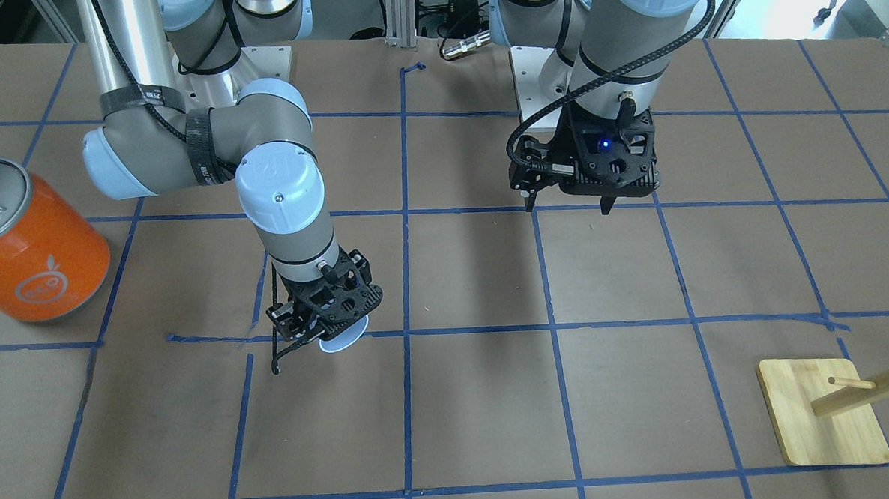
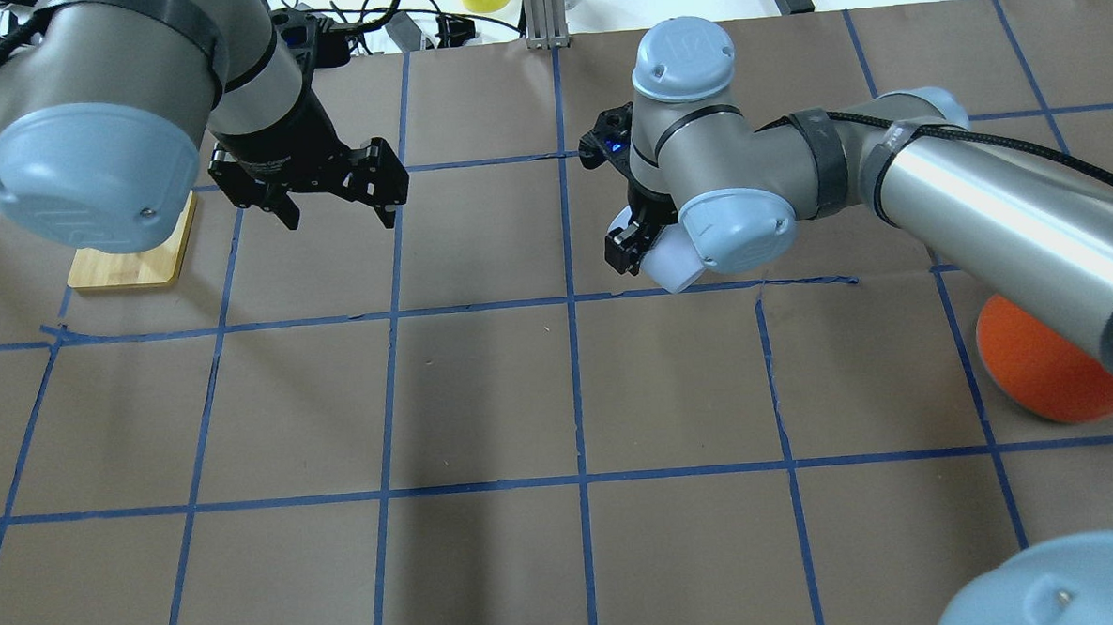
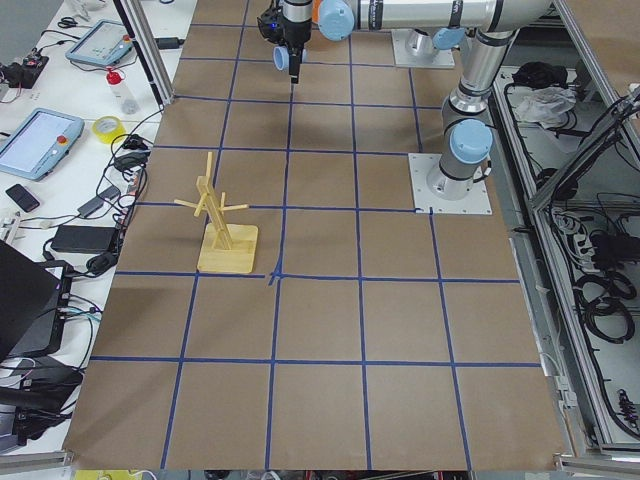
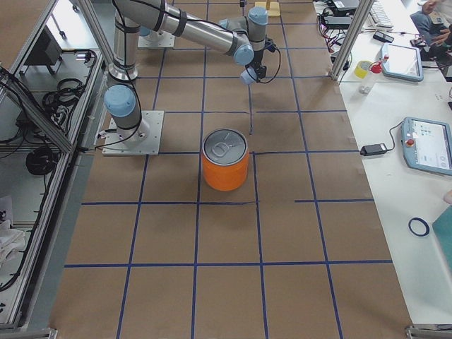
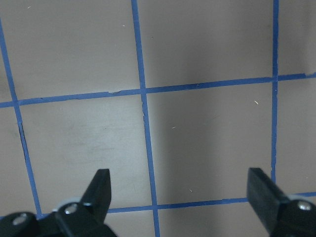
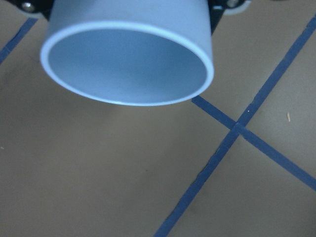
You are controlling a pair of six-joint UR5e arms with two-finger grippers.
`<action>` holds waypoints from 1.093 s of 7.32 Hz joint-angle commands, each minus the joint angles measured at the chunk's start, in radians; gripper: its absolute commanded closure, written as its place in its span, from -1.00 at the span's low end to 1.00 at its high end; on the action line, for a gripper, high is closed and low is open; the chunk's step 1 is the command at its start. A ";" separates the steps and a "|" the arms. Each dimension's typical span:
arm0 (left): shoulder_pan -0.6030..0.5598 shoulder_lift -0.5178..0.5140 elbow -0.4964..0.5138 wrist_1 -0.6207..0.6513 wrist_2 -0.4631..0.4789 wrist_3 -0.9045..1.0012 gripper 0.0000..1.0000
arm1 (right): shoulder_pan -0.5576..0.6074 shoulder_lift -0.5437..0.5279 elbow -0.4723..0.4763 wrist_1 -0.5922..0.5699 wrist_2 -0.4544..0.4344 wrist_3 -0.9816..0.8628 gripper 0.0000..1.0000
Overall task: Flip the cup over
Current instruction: 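Carry the cup with the right gripper toward the left gripper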
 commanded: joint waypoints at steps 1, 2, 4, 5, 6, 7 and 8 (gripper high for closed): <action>0.000 -0.001 0.000 0.000 0.000 0.000 -0.94 | 0.015 -0.002 -0.002 -0.039 0.059 -0.233 1.00; 0.000 -0.001 0.000 0.000 0.000 0.000 -0.94 | 0.018 0.001 0.001 -0.056 0.062 -0.284 1.00; 0.000 -0.001 0.000 0.000 0.000 0.000 -0.94 | 0.021 0.011 0.001 -0.055 0.077 -0.350 1.00; 0.000 -0.001 0.000 0.000 0.000 0.000 -0.94 | 0.027 0.016 0.001 -0.064 0.088 -0.398 1.00; 0.000 -0.001 0.000 0.000 0.000 0.000 -0.94 | 0.032 0.011 -0.001 -0.072 0.088 -0.501 1.00; 0.000 -0.001 0.000 0.000 0.000 0.003 -0.94 | 0.047 0.013 0.001 -0.105 0.078 -0.548 1.00; 0.000 0.001 0.000 0.000 0.000 0.008 -0.96 | 0.059 0.016 0.001 -0.118 0.087 -0.595 1.00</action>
